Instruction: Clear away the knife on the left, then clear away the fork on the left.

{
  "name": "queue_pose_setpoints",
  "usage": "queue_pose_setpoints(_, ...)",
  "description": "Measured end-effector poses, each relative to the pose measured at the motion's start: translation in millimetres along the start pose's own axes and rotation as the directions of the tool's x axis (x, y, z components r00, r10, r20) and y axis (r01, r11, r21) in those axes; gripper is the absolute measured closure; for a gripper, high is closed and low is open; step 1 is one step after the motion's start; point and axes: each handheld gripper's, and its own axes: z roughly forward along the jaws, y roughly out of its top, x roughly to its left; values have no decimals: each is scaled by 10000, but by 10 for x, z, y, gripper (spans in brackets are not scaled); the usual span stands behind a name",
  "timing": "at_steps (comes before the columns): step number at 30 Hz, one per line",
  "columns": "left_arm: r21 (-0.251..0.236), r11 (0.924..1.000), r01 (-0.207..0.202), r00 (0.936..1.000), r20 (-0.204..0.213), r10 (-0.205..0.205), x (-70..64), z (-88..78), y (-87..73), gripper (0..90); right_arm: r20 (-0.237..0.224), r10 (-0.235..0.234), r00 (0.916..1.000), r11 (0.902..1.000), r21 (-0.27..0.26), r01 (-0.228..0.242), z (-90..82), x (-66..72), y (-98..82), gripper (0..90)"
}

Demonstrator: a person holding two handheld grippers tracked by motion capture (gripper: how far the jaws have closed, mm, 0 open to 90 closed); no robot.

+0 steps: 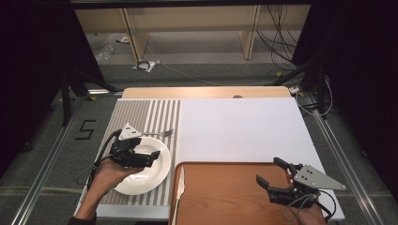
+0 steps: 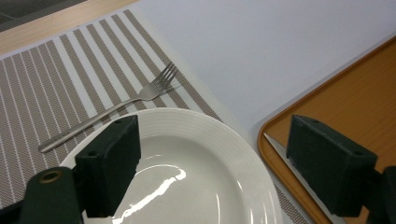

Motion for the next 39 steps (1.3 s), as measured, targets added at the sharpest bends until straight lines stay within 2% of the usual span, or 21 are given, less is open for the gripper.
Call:
queue_pose_setpoints(8,108,9999,60,9997,-249,-57,118,21,8,177,3,-2,10000,10000,-20,2,7,6,-1,184)
queue_pose_setpoints(14,392,9992,55,9984,-568,-32,246,87,44,178,-3,38,10000,10000,43,-38,4,-7,-3,184)
queue_pose_setpoints(20,709,9975,-83,9966,-812,141,357,185,126,182,-4,42,10000,10000,-39,-42,1,-4,-5,184)
queue_pose_setpoints(21,750,9971,-154,9964,-819,215,373,200,144,184,46,9,10000,9999,147,-9,-14,-2,-2,184)
queue_pose_setpoints(24,1054,9934,-459,9930,-1031,569,424,244,195,185,25,41,10000,10000,27,-41,-7,-6,-8,184)
queue_pose_setpoints(32,1762,9831,-492,9924,-1028,680,600,428,311,185,22,35,10000,10000,49,-35,15,2,-3,184)
queue_pose_setpoints(36,1930,9797,-542,9929,-941,734,646,516,363,185,34,76,10000,10000,25,-76,12,-7,-7,184)
queue_pose_setpoints(39,2192,9732,-694,9914,-937,918,675,594,407,185,82,80,9999,9998,167,-81,4,-17,-6,184)
